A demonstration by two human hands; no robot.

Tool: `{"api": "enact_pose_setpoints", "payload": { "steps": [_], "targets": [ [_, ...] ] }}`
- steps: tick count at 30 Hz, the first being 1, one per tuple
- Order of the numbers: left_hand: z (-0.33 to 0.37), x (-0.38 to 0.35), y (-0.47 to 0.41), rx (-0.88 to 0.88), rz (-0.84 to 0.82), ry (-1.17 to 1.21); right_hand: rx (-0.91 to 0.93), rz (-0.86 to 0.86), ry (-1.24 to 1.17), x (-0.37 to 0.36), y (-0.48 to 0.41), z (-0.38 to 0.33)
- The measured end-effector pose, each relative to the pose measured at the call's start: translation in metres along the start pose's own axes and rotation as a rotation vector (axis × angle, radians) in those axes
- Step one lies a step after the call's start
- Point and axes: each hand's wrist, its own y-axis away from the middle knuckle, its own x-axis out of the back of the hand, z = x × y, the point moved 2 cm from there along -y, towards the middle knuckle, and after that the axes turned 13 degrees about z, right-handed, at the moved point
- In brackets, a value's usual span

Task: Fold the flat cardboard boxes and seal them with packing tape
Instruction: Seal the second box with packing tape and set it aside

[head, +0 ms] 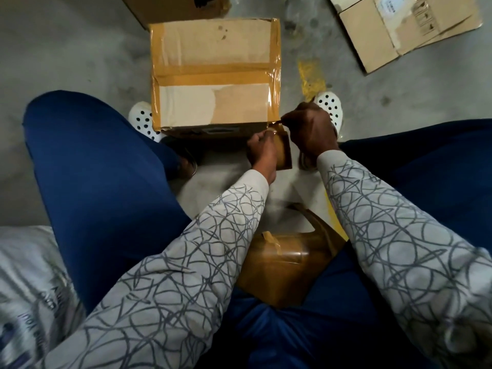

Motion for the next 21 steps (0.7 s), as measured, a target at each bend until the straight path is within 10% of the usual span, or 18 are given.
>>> {"api": "enact_pose_setpoints", "payload": {
  "steps": [13,21],
  "targets": [
    [0.001,0.017,0.007,-0.06,0.071,-0.075,0.196,-0.183,0.078,-0.007,-0.001,0.001],
    [-0.003,0.03,0.011,-0.063,0.079,-0.12,-0.008,-0.161,0.077,0.0,0.019,0.01]
  ]
}}
